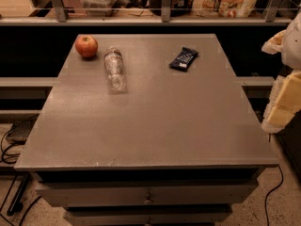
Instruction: Pick rxbar blueberry
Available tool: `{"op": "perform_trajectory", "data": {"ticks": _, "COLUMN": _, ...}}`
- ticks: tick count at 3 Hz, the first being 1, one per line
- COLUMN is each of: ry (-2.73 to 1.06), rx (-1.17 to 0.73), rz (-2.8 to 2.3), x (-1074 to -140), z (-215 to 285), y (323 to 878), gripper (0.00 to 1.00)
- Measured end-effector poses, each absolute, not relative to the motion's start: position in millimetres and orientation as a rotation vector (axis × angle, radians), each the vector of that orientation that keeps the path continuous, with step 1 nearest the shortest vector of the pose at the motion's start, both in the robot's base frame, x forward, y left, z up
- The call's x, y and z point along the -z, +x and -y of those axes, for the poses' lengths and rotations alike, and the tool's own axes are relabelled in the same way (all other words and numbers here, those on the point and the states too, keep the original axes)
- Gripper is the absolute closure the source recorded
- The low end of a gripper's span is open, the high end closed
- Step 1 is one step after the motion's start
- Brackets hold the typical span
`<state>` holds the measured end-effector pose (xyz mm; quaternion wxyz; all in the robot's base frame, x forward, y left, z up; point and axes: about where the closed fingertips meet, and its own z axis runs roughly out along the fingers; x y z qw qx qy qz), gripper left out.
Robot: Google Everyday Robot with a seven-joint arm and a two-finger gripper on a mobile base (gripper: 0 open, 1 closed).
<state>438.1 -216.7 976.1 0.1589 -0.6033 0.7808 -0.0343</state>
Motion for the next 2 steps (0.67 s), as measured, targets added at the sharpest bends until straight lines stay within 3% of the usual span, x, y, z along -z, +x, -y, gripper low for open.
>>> {"op": "perform_trajectory", "data": {"ticks": 2, "ry": -1.685, "rx": 0.063, "rz": -2.175, "x": -972.6, "z": 216.0, "y": 454.5, "gripper": 0.0}}
